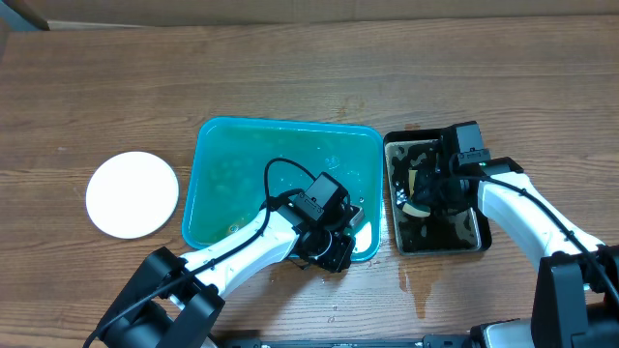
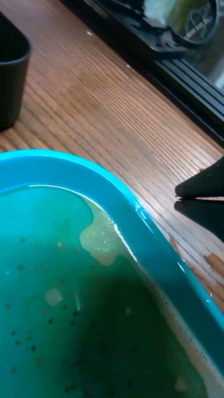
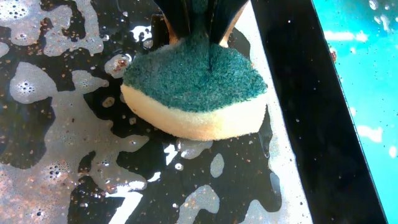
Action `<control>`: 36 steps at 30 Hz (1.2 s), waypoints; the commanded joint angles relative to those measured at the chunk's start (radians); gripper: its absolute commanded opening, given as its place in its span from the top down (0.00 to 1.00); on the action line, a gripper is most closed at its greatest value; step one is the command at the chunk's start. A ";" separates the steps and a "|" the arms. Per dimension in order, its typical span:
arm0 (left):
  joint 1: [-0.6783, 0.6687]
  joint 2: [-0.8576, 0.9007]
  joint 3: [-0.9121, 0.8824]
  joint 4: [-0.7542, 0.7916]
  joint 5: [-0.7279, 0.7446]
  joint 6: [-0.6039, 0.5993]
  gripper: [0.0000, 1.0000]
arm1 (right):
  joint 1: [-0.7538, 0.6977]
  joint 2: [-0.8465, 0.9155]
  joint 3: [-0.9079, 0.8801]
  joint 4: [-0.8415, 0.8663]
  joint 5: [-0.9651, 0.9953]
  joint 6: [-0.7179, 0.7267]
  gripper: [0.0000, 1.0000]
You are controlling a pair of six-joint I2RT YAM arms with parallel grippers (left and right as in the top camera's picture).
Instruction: Clean dirty plates on tray and stack at the side
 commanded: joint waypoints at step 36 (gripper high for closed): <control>0.008 0.114 0.025 0.106 -0.101 -0.195 0.96 | 0.001 0.006 -0.001 0.003 -0.005 -0.004 0.96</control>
